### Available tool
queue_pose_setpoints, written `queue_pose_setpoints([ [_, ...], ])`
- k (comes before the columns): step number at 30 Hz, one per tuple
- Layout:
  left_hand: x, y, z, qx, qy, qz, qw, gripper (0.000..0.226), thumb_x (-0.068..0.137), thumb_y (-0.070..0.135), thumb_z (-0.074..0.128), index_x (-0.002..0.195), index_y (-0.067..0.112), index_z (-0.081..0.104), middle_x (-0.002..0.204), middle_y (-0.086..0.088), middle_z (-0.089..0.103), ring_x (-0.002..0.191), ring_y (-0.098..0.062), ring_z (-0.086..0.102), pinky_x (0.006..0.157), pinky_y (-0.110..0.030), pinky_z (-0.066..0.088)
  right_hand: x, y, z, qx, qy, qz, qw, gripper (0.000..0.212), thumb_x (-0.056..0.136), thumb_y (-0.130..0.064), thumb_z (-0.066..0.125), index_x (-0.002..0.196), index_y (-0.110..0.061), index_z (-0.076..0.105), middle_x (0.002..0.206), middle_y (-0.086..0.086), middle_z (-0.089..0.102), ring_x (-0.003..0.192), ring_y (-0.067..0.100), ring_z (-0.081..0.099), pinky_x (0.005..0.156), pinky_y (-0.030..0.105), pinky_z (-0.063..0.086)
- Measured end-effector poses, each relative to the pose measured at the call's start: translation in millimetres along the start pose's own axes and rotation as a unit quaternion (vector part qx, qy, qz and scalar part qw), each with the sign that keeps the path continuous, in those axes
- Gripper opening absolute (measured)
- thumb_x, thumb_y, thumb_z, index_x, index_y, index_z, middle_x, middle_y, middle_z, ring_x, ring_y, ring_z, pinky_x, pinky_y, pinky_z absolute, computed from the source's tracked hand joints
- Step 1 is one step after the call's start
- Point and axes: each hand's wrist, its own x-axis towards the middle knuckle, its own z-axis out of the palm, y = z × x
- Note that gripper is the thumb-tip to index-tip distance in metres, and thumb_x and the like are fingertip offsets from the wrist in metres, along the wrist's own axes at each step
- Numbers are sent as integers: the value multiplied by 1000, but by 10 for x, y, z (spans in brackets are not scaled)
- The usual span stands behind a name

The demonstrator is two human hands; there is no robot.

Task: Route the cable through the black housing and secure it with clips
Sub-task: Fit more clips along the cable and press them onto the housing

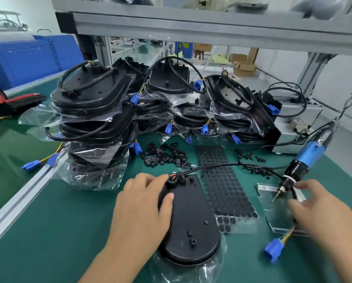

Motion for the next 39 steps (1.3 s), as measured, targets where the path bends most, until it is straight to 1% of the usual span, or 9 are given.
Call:
queue_pose_setpoints([
  [4,-154,112,-58,-30,-31,184,982,50,77,21,63,125,32,55,107,6,61,97,-19,56,78,-38,50,-226,-167,-262,126,-62,-70,988,27,72,-16,58,63,-39,69,38,-12,55,29,8,44,48,20,36],
  [10,-267,176,4,-20,-75,238,968,61,62,-1,63,116,27,65,98,7,67,89,-20,61,65,-36,54,-288,-211,-328,202,-59,-55,976,27,78,-15,64,55,-28,68,41,-8,61,47,17,63,52,21,38],
  [14,-277,149,13,-54,-83,211,972,50,67,4,58,109,28,69,96,13,68,89,-16,62,67,-34,55,-222,-133,-195,144,-64,-55,986,22,77,-18,65,58,-27,67,43,-7,61,56,21,65,52,25,41],
  [19,-84,425,-55,-90,-99,189,973,34,88,35,45,119,35,60,105,20,62,102,-4,46,90,-25,43,-171,24,-1,141,-94,-50,984,20,76,-14,63,62,-28,67,47,-8,63,52,16,62,56,27,48],
  [25,85,1306,345,93,-301,215,924,64,82,63,49,116,9,57,111,-14,57,104,-31,46,89,-44,39,166,212,88,240,-97,10,966,11,82,-20,62,72,-17,66,50,1,69,40,17,60,57,39,56],
  [27,106,1486,499,136,-330,202,912,50,87,45,57,113,3,59,115,-19,56,106,-34,46,86,-45,39,392,249,94,282,-26,59,957,25,81,-38,63,88,-14,64,53,1,70,46,22,64,66,47,58],
  [30,143,1545,634,135,-350,183,909,26,87,7,56,110,-3,59,115,-23,56,107,-38,47,74,-43,36,648,215,117,419,-49,138,896,58,78,-55,65,115,-11,55,71,5,67,53,20,57,55,33,51],
  [35,140,1547,554,119,-351,191,909,20,73,-12,56,88,2,60,103,-21,61,85,-30,42,49,-28,23,826,86,198,517,-64,122,845,28,81,-40,69,86,-13,63,60,-1,42,43,9,36,34,18,31],
  [39,140,1546,459,128,-314,203,919,27,73,-12,53,93,3,61,97,-17,61,76,-26,38,52,-31,30,875,73,78,582,-43,112,805,24,80,-38,65,80,-15,61,61,0,46,37,4,34,32,17,30],
])
